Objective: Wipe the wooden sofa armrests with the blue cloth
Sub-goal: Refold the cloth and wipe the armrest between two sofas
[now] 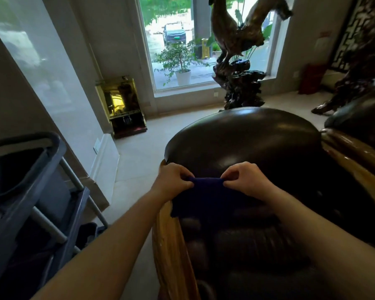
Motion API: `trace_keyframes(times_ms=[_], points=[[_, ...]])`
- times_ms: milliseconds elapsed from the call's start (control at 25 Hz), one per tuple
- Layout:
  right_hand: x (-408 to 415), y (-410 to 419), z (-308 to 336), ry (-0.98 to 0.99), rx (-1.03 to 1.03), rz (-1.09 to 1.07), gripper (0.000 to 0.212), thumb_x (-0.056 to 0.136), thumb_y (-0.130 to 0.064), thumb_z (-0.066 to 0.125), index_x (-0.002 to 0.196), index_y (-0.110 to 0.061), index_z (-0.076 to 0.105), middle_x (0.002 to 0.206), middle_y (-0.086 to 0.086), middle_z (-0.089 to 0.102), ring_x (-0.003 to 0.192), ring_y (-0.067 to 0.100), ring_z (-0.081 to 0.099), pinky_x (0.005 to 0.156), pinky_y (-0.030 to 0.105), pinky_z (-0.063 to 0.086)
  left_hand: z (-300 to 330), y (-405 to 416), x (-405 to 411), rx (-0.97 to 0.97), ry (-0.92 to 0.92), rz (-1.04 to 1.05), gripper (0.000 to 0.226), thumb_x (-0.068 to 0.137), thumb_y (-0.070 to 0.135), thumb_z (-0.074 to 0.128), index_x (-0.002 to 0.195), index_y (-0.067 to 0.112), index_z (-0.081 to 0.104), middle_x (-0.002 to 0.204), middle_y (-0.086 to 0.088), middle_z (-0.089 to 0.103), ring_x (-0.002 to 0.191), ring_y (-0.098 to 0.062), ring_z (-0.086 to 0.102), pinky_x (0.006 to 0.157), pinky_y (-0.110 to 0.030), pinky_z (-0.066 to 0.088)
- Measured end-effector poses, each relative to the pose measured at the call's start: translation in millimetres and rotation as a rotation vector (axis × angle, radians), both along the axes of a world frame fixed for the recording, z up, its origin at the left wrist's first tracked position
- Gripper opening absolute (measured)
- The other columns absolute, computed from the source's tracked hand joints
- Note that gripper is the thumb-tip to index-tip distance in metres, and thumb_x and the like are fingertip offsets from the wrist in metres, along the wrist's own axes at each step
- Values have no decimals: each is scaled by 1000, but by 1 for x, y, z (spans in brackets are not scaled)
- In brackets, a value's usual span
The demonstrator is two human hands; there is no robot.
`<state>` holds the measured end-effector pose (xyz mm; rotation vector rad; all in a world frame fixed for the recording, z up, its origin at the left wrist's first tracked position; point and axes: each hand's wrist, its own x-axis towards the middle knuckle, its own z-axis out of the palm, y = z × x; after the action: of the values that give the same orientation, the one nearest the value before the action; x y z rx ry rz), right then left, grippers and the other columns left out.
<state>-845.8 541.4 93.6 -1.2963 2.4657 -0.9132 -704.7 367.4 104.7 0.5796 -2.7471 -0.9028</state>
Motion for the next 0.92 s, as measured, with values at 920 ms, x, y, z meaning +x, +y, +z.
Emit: trace_keyframes(times_ms=[920], points=[[-237, 488, 88, 124, 155, -152, 10, 76, -18, 68, 83, -23, 72, 77, -10, 67, 77, 5, 63, 70, 21, 52, 58, 456, -290, 11, 30, -318, 17, 73, 16, 71, 89, 20, 73, 84, 8, 68, 72, 1, 58, 67, -10, 42]])
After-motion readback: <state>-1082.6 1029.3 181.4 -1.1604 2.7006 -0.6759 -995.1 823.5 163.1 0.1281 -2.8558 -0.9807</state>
